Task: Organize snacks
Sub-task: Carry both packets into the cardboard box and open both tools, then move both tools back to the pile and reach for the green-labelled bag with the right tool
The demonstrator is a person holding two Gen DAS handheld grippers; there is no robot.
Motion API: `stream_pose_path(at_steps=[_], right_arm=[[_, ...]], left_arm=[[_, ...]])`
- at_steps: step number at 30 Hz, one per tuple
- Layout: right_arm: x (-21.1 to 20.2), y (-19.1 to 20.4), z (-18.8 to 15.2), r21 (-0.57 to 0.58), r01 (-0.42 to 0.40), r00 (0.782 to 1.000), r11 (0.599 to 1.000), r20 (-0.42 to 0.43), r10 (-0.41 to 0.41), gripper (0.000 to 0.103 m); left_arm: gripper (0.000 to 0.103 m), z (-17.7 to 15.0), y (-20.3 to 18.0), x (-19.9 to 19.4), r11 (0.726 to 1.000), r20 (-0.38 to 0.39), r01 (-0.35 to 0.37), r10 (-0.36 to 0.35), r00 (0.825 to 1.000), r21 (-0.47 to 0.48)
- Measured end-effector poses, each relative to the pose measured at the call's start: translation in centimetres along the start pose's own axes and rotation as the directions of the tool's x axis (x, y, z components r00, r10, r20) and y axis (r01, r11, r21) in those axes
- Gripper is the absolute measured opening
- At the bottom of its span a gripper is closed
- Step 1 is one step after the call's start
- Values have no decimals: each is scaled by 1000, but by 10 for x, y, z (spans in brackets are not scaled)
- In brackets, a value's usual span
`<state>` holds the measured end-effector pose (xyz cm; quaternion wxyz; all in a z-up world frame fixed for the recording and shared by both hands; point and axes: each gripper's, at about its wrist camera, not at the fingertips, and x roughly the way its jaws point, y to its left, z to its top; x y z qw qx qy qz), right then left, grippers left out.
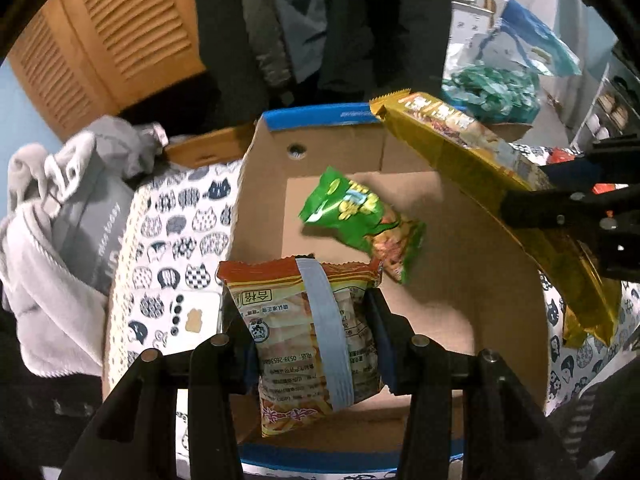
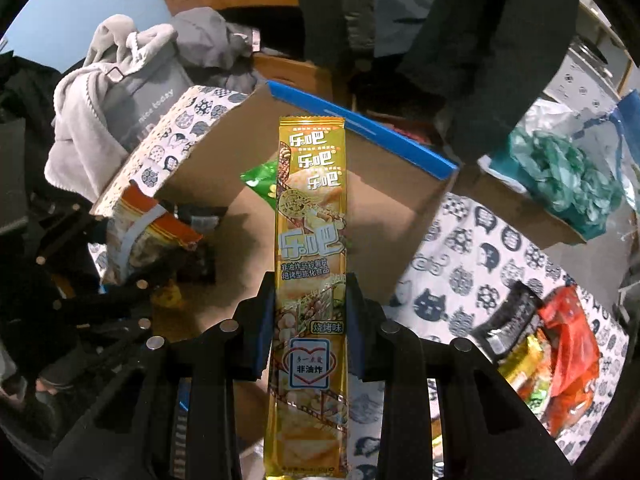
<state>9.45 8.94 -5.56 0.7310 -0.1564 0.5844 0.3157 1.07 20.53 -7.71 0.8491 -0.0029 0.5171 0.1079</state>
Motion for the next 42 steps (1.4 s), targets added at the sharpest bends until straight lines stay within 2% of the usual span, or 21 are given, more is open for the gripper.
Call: stream_pose_path(at_steps=[4,8,10,11,13,15,17,20,25,31,42], right_arm=[[7,5,10,26,-20,1000,999,-2,20,30],[14,12,15,20,-11,1000,1000,-11,12,33],[16,15,16,9,0,1000,1000,-15,0,33],[16,17,16,0,9,1000,1000,-13,-9,33],[16,17,15,-9,22,1000,1000,-12,-22,34],[15,15,14,-11,28,999,1000,-15,-28,43],[13,12,12,-13,41,999,999,-16,-41,57],[10,6,7,-12,73,997,997,-9,-73,67],[3,-5,-8,-16,108,994,994,-16,-109,73],[-11,-24,-30,-11,149,989,989,-10,-149,73],[-37,-79,-67,85,188,982,979,-9,-188,75]], left_arm=[[47,-3,9,7,999,-18,-3,2,1000,-32],[48,-3,11,4,999,4,-20,20,1000,-28],[58,-3,13,4,999,2,-31,31,1000,-20],[67,-4,13,3,999,5,-44,44,999,-18],[71,-3,14,0,998,21,-67,67,998,-14],[80,-2,15,-3,996,28,-90,91,996,-10],[80,0,15,-5,996,36,-93,93,995,-14],[80,4,13,-6,997,35,-76,77,996,-19],[81,7,-3,-10,997,43,-72,71,997,19],[81,12,-26,-16,995,56,-70,66,996,70],[81,27,-76,-25,988,68,-43,33,997,148]])
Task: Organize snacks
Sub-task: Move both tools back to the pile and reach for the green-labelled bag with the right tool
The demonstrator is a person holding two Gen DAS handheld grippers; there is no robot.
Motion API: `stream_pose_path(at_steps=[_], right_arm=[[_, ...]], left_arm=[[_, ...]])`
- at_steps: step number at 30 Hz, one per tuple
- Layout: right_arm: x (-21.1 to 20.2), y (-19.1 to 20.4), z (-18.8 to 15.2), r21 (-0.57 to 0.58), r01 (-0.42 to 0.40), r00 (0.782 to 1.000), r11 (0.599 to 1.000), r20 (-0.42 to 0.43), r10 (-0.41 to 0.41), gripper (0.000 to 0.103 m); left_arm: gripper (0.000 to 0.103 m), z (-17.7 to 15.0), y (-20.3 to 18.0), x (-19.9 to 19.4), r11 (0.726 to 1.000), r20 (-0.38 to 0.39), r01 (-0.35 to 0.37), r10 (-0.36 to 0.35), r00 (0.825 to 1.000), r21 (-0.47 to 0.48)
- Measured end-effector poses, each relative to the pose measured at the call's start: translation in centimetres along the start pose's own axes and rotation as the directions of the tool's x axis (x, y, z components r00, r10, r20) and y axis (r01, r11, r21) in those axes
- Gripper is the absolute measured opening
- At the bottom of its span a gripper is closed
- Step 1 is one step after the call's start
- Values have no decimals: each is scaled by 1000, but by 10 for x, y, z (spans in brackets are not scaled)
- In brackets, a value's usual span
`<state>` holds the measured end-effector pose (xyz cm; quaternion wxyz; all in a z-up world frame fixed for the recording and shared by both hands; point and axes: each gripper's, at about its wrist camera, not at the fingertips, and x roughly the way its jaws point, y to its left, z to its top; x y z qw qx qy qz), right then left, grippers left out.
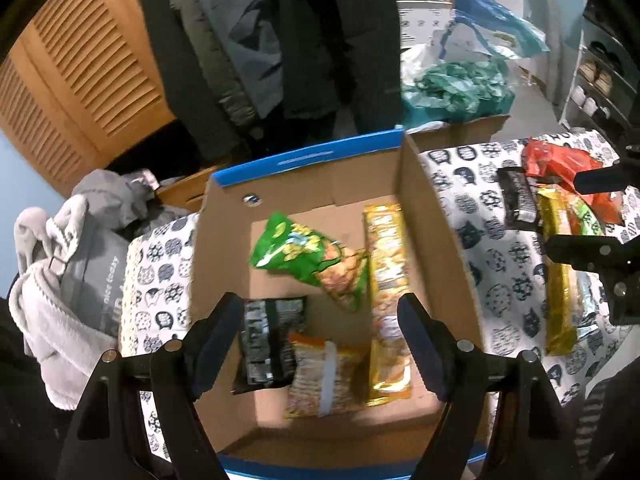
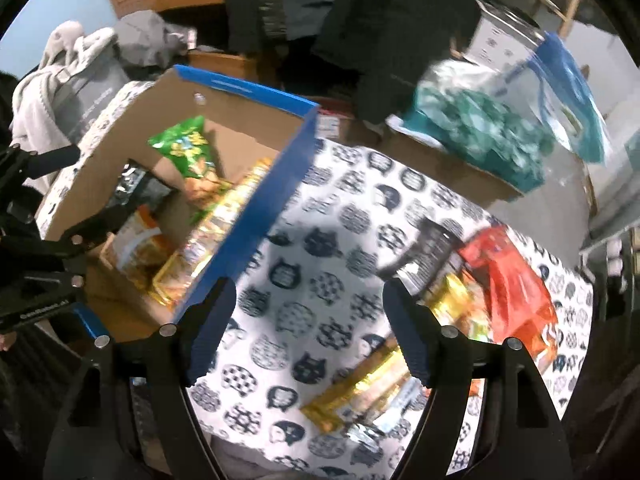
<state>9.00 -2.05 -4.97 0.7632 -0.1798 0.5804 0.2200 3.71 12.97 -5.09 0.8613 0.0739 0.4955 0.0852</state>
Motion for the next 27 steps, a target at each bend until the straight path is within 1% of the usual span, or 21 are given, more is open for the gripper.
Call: stream_pose_path(at_steps=[6,14,16,21,27], right_arm=[[-4,-38,-17,61,25,1000,998,2,-26,75],[-5,-92,-40,156,40,999,987,-4,-40,76],[-3,-107,-47,185,42,999,982,-13,-40,76],[8,-134,-61,215,67,997,974,-46,-58,76],[25,-162,-69,251,71,996,965,-74,-53,76]], left_arm=[[81,10,-30,-3,998,-6,47,-47,999,28],[81,24,-73,-2,993,-22,83,-82,996,88],[81,28,-81,0,991,-28,91,-88,996,97],[81,37,-102,5,987,-47,112,-107,993,115],[81,45,-127,18,981,-74,126,-116,990,149]])
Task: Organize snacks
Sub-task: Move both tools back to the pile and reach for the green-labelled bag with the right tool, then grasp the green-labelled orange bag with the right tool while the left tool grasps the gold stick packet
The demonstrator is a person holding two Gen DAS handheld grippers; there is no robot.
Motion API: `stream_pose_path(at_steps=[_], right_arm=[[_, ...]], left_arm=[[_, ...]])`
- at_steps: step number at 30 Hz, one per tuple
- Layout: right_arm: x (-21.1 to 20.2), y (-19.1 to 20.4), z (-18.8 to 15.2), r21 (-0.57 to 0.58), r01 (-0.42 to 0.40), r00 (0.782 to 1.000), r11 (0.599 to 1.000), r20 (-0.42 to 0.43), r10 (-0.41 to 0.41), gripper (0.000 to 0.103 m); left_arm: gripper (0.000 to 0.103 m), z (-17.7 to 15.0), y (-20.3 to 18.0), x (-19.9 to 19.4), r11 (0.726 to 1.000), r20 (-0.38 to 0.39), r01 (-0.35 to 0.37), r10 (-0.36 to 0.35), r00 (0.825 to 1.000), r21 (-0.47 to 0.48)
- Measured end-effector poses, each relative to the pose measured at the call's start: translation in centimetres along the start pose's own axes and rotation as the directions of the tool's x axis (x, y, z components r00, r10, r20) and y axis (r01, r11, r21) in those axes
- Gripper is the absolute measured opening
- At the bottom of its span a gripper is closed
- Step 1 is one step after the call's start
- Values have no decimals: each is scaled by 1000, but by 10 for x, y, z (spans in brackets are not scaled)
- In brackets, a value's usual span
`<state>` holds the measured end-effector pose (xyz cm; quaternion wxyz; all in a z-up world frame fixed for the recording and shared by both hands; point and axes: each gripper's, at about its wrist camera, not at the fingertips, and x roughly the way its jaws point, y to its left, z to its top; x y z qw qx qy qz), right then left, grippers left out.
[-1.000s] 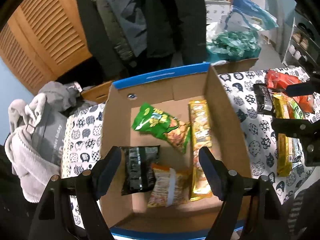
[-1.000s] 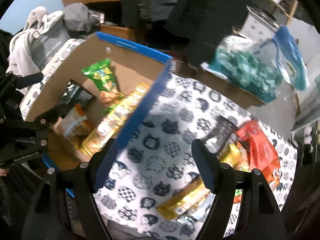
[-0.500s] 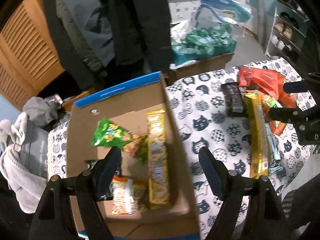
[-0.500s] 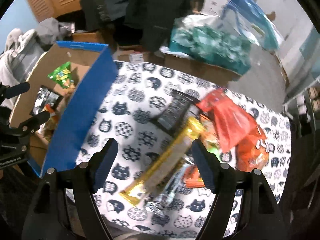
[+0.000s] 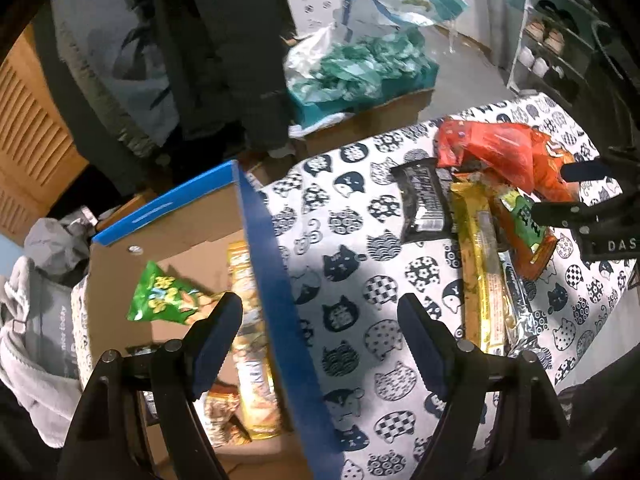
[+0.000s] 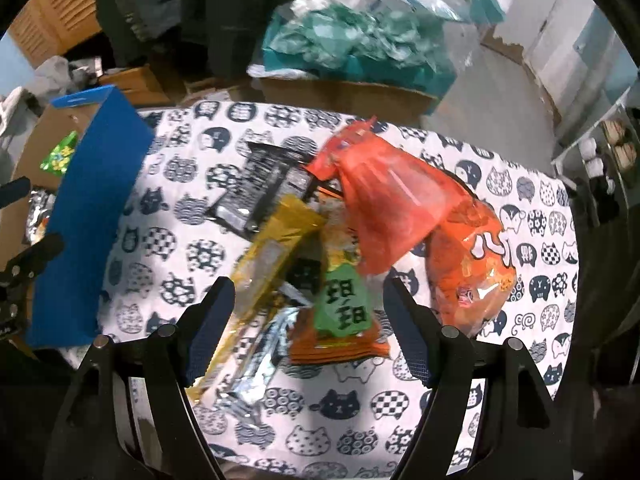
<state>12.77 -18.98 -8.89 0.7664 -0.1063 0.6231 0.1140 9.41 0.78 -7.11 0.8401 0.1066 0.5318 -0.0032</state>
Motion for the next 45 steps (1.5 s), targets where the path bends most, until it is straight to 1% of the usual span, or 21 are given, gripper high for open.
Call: stream_pose_path(at_steps=[7,11,13,15,16,17,19,21,22,25,30,33,37,38,39,40,41,43,45], right_arm=[[43,-23,1,4,-9,999,1000,-40,9,76],[67,-30,-4,-1,-6,998,1000,-57,6,76],[78,-34,-8,-2,-6,996,1000,-84,6,75],[84,-37,-12,-3,-21,994,1000,-104,20,66],[86,-40,-15,6,-46,992,999,-118,46,55],[87,-42,-16,19,-72,989,997,-125,73,49],[84,-46,-20,31,-91,987,995,-130,94,45],[81,-49,-25,29,-85,986,996,-140,88,44],[79,-51,-28,30,-84,985,996,-146,87,41],[75,-58,-41,55,-101,981,993,-158,109,41],[66,-69,-62,91,-123,977,988,-162,136,41],[63,-73,-71,90,-113,978,989,-164,127,41],[59,-76,-74,96,-119,981,988,-143,132,42],[56,-78,-72,97,-121,981,988,-138,133,51],[54,-83,-72,95,-119,983,988,-129,131,56],[54,-84,-69,92,-113,985,989,-120,124,65],[54,-84,-67,88,-108,987,990,-111,118,67],[61,-81,-57,88,-92,988,992,-116,102,67],[67,-79,-52,88,-97,988,991,-113,107,67]], left_arm=[[81,12,-32,29,998,-44,12,-9,999,59],[81,16,-50,48,996,-79,24,-17,997,91],[81,18,-57,54,995,-96,33,-24,995,99],[81,19,-62,59,994,-111,50,-38,993,102],[81,20,-65,61,993,-117,55,-43,992,102],[81,21,-68,62,992,-122,62,-49,991,105],[81,23,-75,64,991,-127,70,-56,990,113],[81,24,-83,65,989,-131,78,-61,989,125],[81,25,-87,65,988,-133,82,-65,989,130],[81,27,-99,67,984,-145,104,-84,986,142],[81,27,-115,74,979,-182,157,-132,974,127],[82,26,-123,82,976,-210,190,-164,964,110],[82,22,-126,97,974,-249,207,-178,952,92],[82,21,-126,101,975,-253,206,-179,951,87],[82,20,-126,105,975,-255,205,-178,950,83],[82,20,-126,107,975,-258,209,-183,949,76],[82,21,-125,111,974,-263,215,-192,946,64],[82,22,-123,116,974,-269,221,-200,942,50],[82,23,-123,119,973,-273,226,-206,940,45]])
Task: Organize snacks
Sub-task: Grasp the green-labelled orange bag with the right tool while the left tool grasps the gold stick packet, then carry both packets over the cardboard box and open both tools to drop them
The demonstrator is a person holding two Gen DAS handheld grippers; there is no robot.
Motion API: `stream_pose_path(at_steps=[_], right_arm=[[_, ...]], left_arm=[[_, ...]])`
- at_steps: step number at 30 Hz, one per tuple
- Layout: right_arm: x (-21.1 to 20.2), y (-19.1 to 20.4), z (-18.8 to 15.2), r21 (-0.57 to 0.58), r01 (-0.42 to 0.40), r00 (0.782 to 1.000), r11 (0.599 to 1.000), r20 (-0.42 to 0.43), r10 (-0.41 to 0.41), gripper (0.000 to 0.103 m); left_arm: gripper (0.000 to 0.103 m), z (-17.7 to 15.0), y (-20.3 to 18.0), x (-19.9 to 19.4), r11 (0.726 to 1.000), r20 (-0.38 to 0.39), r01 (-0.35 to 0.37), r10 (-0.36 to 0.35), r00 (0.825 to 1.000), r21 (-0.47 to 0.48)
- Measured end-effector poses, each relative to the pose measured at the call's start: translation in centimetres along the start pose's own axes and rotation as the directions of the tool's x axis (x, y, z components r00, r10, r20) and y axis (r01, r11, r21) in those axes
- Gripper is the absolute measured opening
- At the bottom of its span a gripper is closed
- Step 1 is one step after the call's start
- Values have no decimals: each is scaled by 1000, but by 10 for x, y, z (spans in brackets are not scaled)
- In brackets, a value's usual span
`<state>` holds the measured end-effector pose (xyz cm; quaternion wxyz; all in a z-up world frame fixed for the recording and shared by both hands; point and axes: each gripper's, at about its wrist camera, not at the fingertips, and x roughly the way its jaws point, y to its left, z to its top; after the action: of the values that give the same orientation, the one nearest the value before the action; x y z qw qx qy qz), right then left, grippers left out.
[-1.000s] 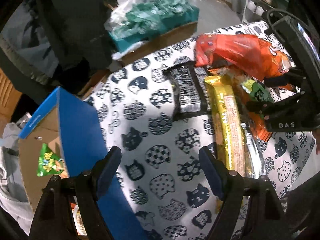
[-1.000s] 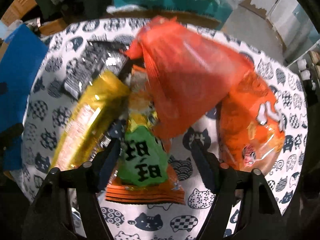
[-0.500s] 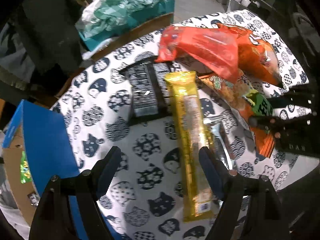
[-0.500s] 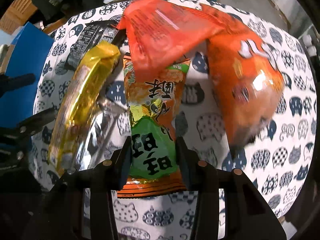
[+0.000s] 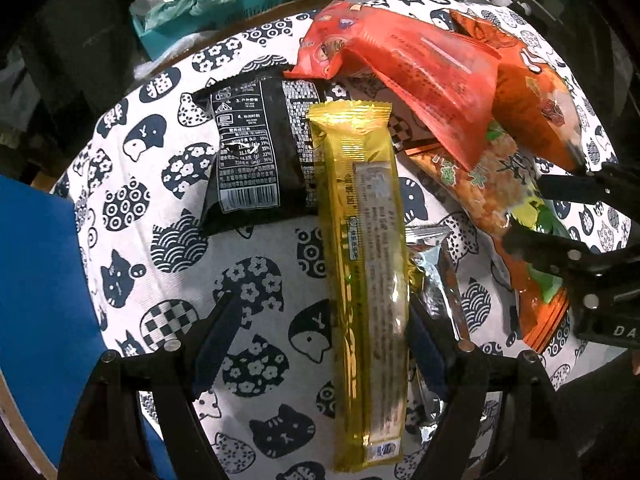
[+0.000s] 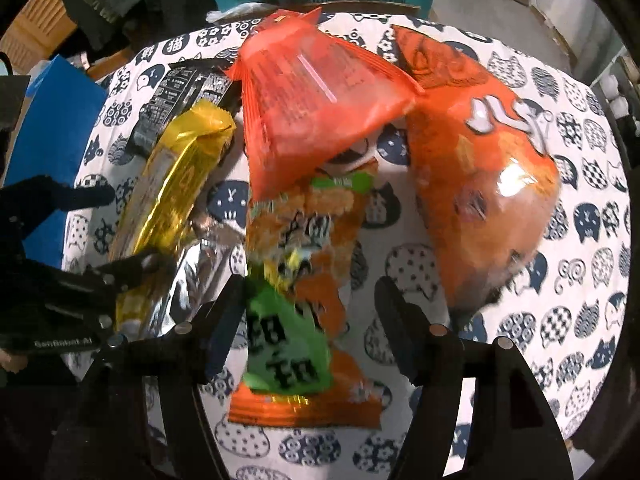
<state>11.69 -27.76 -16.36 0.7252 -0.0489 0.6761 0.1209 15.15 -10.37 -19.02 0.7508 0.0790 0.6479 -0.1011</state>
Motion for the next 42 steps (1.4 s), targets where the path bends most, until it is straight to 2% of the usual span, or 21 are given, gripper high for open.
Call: stream_pose_path(at_steps=[5,6,7,8,9,10,11,12,14,16,22,29,32,42], right_arm=[[14,5,5,-12,23,1000,1000,-12,-24,67],[16,6,5,-11,25,1000,1000,-17,-25,66],[18,7,4,-10,28,999,1000,-24,-28,61],[20,7,3,-14,27,999,1000,-33,-28,54],[23,8,4,-19,36,998,999,-42,-36,53],[25,7,3,-18,56,997,998,-50,-57,48],[25,6,1,-18,64,996,998,-56,-65,45],[26,7,0,-16,65,996,998,-56,-66,44],[23,6,-4,-9,53,997,999,-56,-53,35],[20,6,-10,-8,52,997,999,-63,-52,34],[3,11,-33,-15,43,997,999,-61,-43,33],[-29,18,-49,-28,50,999,998,-17,-51,33],[-54,23,-66,-35,53,999,998,15,-52,33],[-93,51,-55,-75,26,995,997,99,-19,33]], left_arm=[[81,4,2,4,1000,14,11,-11,1000,8],[78,5,3,6,1000,16,17,-17,1000,9],[75,5,4,6,999,19,30,-31,999,9],[66,5,4,7,998,18,56,-56,998,7],[56,5,5,7,998,14,66,-66,998,6],[51,5,4,8,997,7,75,-75,997,7],[40,3,4,7,997,7,79,-79,997,9],[34,1,3,6,997,7,78,-78,997,12],[32,-2,2,3,997,21,70,-70,997,15],[32,-8,2,-1,997,22,72,-72,997,13],[32,-23,-3,-12,998,27,55,-56,998,19],[32,-45,-8,-37,999,72,5,-8,997,51],[32,-53,-7,-52,999,91,3,-6,996,39],[32,-78,5,-101,1000,176,0,-4,984,23]])
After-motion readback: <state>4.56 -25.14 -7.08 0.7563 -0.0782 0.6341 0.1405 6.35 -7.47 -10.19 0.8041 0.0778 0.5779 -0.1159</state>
